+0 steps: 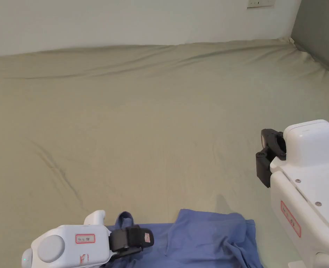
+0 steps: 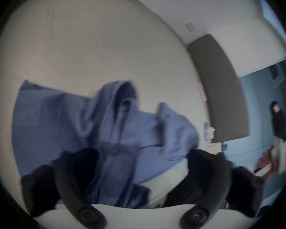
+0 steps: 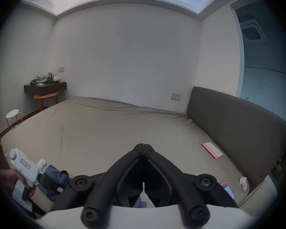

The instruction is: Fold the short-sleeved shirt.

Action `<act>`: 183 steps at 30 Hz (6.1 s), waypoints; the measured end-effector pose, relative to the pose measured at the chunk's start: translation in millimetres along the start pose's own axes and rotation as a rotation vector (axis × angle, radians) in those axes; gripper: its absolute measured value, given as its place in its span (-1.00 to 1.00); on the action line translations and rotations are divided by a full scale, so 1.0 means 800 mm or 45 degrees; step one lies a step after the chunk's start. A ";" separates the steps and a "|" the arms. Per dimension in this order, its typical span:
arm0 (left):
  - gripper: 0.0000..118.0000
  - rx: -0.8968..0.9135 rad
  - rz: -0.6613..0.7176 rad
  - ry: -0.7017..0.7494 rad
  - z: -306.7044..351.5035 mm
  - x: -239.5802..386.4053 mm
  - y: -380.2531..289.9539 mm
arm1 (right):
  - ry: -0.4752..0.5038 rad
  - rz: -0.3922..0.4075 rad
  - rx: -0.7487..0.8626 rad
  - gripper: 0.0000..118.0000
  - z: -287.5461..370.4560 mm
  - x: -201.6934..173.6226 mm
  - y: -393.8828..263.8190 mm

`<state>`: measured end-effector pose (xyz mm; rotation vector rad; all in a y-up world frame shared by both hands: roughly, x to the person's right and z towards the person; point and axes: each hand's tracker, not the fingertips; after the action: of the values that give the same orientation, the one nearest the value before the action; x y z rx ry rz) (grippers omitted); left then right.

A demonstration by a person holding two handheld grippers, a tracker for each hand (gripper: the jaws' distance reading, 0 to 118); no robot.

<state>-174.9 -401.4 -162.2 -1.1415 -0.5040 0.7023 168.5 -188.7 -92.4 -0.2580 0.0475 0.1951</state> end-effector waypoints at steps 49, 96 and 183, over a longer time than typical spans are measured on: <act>0.98 0.263 0.164 0.015 0.126 -0.158 -0.016 | 0.036 0.052 -0.040 -1.00 -0.005 -0.024 0.000; -0.80 0.183 -0.402 0.531 0.136 0.051 0.005 | 0.096 0.098 -0.014 -1.00 0.010 -0.046 0.016; -0.58 0.318 -0.192 0.317 0.105 -0.081 -0.024 | 0.598 0.322 -0.948 -1.00 -0.146 -0.186 -0.247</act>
<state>-272.0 -399.8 -115.7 -0.9296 -0.2788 0.4690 59.3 -433.5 -145.2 -1.0405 0.4805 0.3978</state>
